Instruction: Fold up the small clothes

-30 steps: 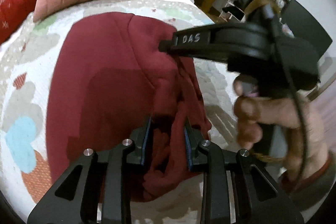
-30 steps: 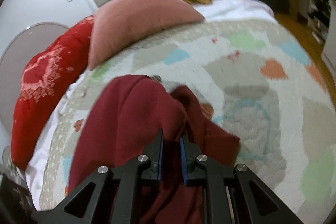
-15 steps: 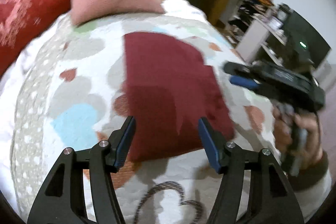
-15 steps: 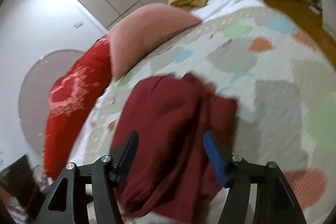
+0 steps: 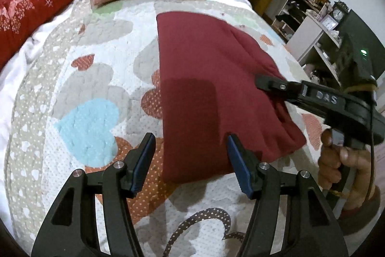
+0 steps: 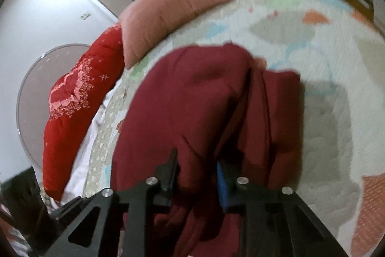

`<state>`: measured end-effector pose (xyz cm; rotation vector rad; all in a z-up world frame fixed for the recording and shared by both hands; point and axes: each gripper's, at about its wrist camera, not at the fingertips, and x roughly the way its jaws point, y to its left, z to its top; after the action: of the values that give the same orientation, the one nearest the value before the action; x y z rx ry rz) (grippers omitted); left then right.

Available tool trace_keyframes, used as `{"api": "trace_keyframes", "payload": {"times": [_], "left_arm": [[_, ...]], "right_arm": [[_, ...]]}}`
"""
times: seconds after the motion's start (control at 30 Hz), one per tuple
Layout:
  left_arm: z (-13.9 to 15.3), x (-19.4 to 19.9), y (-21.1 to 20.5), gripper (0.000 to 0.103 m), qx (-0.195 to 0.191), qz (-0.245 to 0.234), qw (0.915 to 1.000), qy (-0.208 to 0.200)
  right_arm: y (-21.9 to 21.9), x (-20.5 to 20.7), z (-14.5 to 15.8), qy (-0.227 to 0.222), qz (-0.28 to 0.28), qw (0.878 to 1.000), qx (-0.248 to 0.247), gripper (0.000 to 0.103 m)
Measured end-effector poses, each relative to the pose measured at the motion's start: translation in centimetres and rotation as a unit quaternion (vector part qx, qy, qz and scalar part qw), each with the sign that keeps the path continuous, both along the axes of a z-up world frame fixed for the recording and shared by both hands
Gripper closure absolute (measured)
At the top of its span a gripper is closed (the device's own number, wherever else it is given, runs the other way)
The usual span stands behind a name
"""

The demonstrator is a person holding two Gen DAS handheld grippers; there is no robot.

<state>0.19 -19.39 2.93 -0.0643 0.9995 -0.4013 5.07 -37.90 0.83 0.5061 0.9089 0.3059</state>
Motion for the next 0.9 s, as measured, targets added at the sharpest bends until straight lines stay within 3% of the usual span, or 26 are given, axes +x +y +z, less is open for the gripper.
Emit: {"api": "trace_keyframes", "payload": {"times": [0.1,0.2,0.33,0.4,0.57,0.7,0.8,0.9], "left_arm": [[0.2,0.3,-0.2,0.041,-0.001,0.000,1.0000,-0.006],[-1.0,0.9,-1.0,0.041,0.001,-0.003,0.9999,0.012],[-1.6,0.8,-1.3,0.041,0.010,-0.003,0.9998,0.019],[-0.7,0.5,-1.3,0.041,0.021,-0.003,0.9998,0.001],[0.4,1.4,-1.3,0.041,0.034,0.010,0.9991,-0.021],[0.7,2.7,-2.0,0.041,0.039,0.016,0.9984,-0.038],[0.1,4.1,-2.7,0.041,0.044,0.016,0.9984,-0.033],[-0.4,4.8,-2.9,0.041,0.039,0.014,0.9988,-0.026]], "right_arm": [[-0.3,-1.0,1.6,-0.025,-0.001,0.999,-0.042,0.080],[-0.8,-0.9,1.1,-0.010,-0.013,0.996,-0.083,0.080],[-1.7,-0.1,-1.4,0.022,-0.023,0.998,-0.055,0.077],[-2.6,-0.9,-0.8,0.018,-0.036,0.998,-0.045,0.076],[-2.1,-3.0,2.8,-0.017,-0.062,0.993,-0.096,0.073],[-0.6,-2.6,4.6,-0.057,-0.047,0.988,-0.134,0.073],[0.3,-1.0,4.3,-0.069,-0.017,0.989,-0.129,0.073],[1.2,1.2,2.6,-0.046,-0.001,0.984,-0.170,0.073]]}}
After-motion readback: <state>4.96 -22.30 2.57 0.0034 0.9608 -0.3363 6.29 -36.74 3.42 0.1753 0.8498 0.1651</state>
